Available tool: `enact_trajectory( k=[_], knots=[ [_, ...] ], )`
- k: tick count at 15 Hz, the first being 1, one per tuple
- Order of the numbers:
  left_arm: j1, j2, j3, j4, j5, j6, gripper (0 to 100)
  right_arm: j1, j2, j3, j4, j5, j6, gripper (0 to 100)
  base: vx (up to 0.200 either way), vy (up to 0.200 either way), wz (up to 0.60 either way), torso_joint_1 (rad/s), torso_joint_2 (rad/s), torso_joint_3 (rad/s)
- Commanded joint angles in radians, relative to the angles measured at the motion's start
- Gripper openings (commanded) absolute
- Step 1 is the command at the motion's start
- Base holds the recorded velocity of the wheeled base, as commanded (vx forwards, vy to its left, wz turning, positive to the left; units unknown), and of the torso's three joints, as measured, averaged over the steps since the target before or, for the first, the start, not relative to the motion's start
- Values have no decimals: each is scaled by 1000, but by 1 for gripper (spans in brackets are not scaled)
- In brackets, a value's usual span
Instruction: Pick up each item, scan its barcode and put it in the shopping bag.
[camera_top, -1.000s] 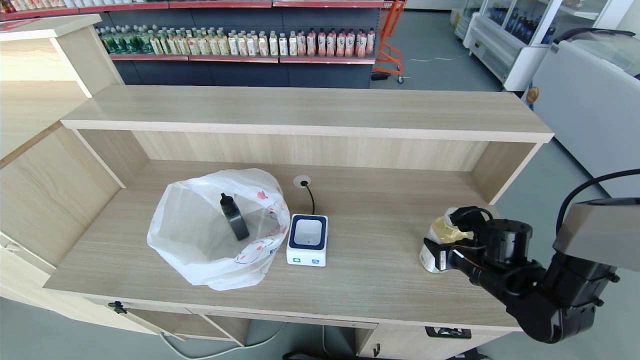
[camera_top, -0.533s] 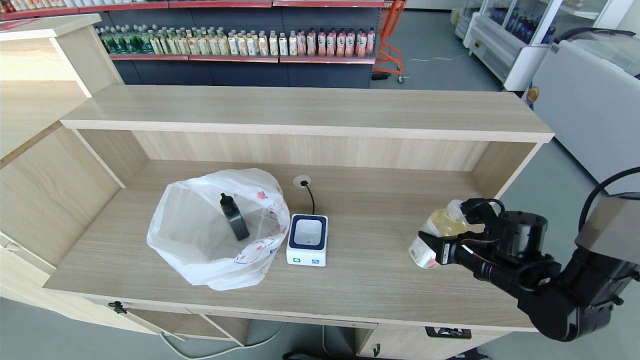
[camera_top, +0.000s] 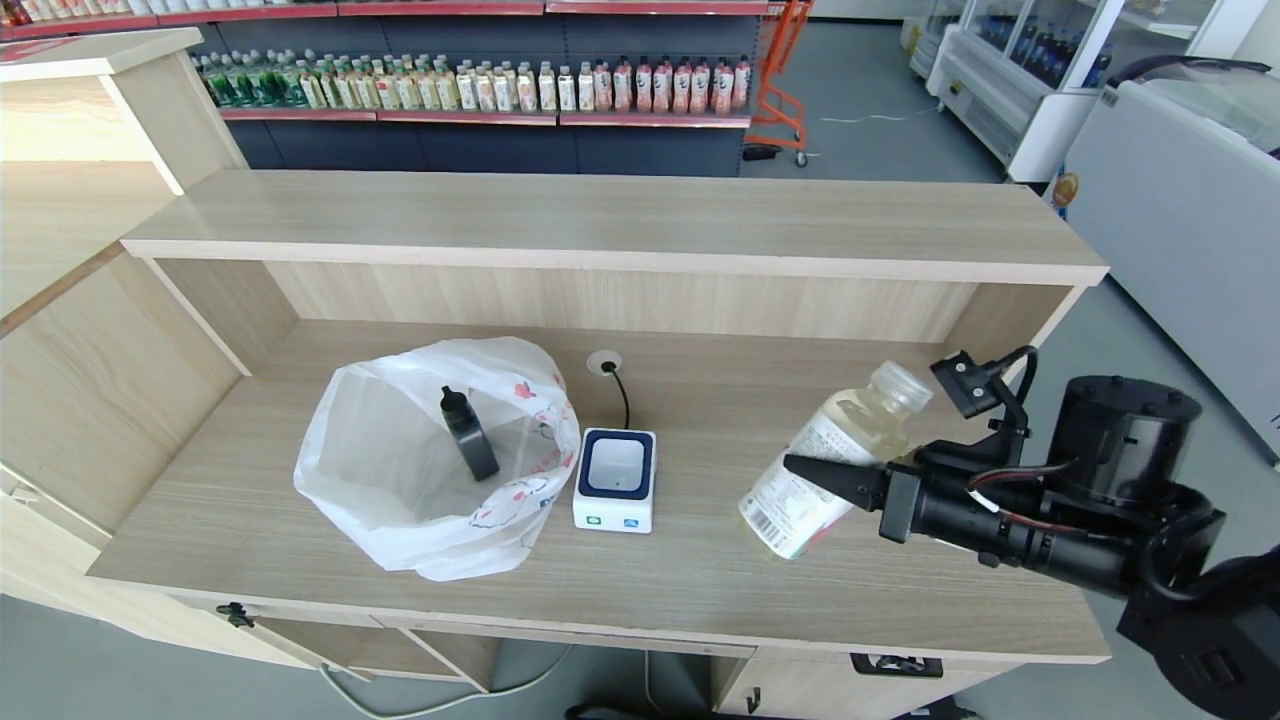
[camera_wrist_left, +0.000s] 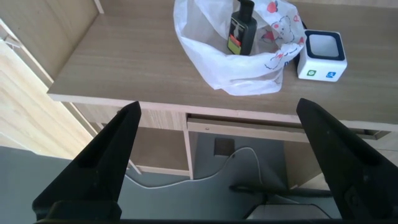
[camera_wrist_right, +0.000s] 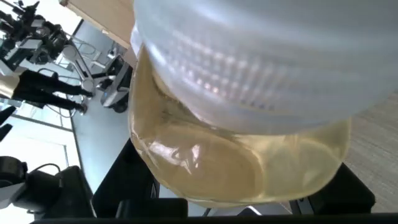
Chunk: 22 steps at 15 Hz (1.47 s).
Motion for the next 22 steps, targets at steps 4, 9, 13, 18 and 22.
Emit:
enact_trajectory(
  k=[4,9,13,18,22],
  knots=[
    [-1,0,0,0,0,0,100,142,-114,24,7,1,103,0,0,0,0,0,0,0],
    [0,0,0,0,0,0,100,167,-89,52,10,7,107,0,0,0,0,0,0,0],
    [-1,0,0,0,0,0,100,173,-88,57,-1,120,121,0,0,0,0,0,0,0],
    [-1,0,0,0,0,0,100,170,-56,58,-42,152,116,0,0,0,0,0,0,0],
    [0,0,0,0,0,0,100,170,-48,61,-49,152,109,0,0,0,0,0,0,0]
  ],
)
